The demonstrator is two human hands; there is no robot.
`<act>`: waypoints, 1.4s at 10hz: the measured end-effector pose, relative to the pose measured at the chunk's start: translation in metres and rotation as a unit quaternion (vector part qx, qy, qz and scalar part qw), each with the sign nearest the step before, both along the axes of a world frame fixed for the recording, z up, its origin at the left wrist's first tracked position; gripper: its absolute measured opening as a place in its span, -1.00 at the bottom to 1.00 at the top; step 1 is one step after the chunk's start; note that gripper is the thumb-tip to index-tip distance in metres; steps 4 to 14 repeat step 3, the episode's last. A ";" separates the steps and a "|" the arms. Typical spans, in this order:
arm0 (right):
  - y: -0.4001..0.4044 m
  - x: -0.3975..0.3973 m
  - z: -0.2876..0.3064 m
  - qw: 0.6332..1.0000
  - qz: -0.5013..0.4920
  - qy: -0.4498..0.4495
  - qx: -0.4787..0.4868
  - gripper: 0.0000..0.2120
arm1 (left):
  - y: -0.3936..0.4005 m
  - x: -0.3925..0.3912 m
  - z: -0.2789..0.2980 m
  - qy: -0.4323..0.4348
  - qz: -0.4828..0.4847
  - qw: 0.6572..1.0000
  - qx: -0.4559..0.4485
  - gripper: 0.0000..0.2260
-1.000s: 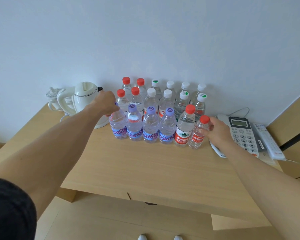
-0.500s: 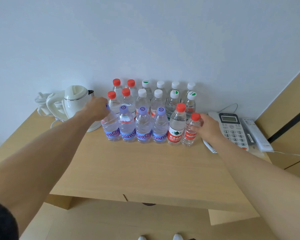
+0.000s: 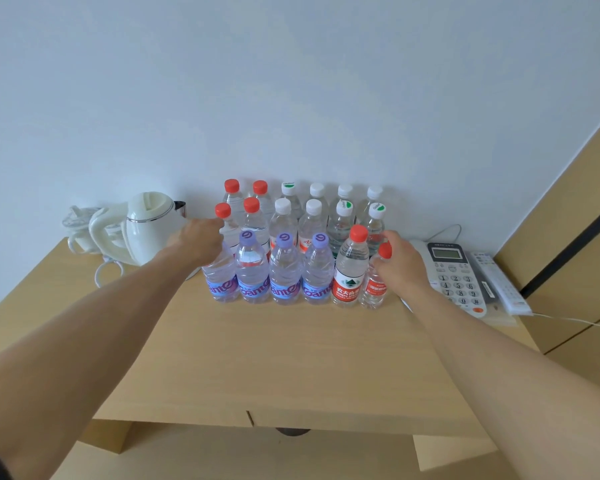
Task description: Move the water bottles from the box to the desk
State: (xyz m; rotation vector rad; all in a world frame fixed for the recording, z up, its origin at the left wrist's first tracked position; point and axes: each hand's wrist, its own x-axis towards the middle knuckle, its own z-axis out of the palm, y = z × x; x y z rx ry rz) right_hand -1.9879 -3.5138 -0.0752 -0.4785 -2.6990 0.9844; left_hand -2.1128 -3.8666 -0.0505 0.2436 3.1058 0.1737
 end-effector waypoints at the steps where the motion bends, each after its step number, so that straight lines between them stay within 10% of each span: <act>1: -0.004 0.002 0.006 1.000 -0.007 0.000 0.016 -0.45 | 0.004 0.002 -0.001 0.005 -0.023 1.000 -0.012 -0.67; 14: -0.017 0.011 0.021 0.995 0.019 0.035 0.095 -0.51 | 0.008 0.017 0.005 0.058 -0.063 0.996 -0.020 -0.65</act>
